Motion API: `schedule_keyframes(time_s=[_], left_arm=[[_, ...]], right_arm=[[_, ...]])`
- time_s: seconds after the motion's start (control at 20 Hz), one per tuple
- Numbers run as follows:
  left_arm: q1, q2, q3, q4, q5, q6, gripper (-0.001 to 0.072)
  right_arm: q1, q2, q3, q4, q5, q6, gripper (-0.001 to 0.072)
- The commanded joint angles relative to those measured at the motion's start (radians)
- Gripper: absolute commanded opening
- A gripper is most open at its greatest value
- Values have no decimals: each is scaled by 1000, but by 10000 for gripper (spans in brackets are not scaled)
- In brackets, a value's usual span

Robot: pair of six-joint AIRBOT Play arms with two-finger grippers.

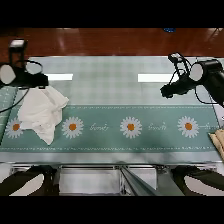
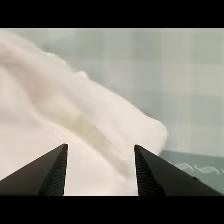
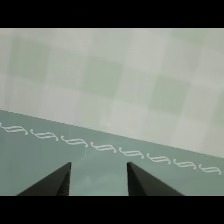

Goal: Fold the shirts.

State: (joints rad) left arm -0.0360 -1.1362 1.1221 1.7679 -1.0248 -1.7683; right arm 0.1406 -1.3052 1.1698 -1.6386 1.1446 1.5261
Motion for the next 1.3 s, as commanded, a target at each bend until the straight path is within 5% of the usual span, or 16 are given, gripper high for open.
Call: schedule_keyframes(time_s=[0.0, 0.2, 0.7, 0.75, 0.85, 0.95, 1.25], left_arm=[[185, -2, 6, 1, 2, -111, 508], [317, -95, -5, -300, -35, 93, 507], [304, -362, -6, -365, -82, 140, 505], [301, -369, -6, -389, -88, 159, 478], [300, -370, -5, -426, -111, 196, 137], [301, -370, 11, -474, -163, 254, 18], [296, -236, 265, -810, -189, 336, 17]], right_arm=[[0, -1, 0, -8, 24, 35, 407], [0, -1, 0, 35, 22, 77, 407], [0, -1, 0, 69, 27, 122, 406], [0, -1, 0, 69, 26, 124, 406], [0, 0, 0, 66, 16, 124, 406], [0, 7, 3, 61, 12, 124, 406], [-1, 198, 3, 25, 8, 135, 406]])
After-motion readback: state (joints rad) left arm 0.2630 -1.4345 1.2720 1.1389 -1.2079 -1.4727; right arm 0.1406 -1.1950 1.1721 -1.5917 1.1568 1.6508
